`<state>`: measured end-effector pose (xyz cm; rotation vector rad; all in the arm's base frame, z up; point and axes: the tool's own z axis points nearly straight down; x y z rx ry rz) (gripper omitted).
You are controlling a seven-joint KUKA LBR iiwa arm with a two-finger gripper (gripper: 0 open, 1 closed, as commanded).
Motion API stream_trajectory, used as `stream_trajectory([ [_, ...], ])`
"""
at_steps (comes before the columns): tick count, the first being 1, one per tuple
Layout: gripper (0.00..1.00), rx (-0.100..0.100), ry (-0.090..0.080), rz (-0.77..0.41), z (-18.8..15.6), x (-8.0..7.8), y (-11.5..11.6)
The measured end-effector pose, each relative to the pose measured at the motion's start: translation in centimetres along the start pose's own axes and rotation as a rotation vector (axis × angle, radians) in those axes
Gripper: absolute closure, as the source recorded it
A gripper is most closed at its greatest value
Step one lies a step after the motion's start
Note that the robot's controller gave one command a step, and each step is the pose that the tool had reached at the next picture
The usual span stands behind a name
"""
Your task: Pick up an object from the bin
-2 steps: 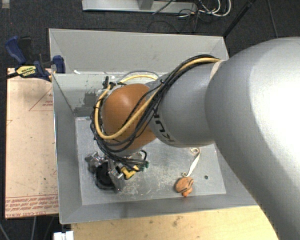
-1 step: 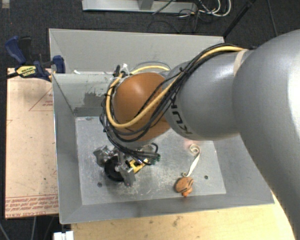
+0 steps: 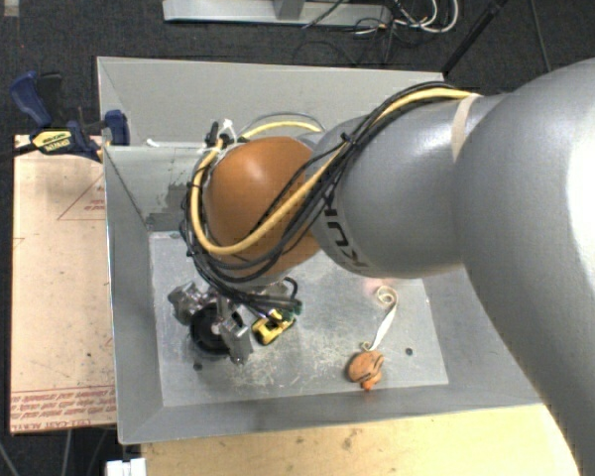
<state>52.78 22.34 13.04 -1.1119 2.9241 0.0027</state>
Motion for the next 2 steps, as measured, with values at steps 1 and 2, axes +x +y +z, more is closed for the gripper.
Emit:
stream_trajectory([
  [1, 1.0, -0.007, 0.018, 0.004, -0.7, 1.3, 0.8],
  [2, 1.0, -0.008, 0.019, 0.005, -2.6, 1.3, 0.6],
])
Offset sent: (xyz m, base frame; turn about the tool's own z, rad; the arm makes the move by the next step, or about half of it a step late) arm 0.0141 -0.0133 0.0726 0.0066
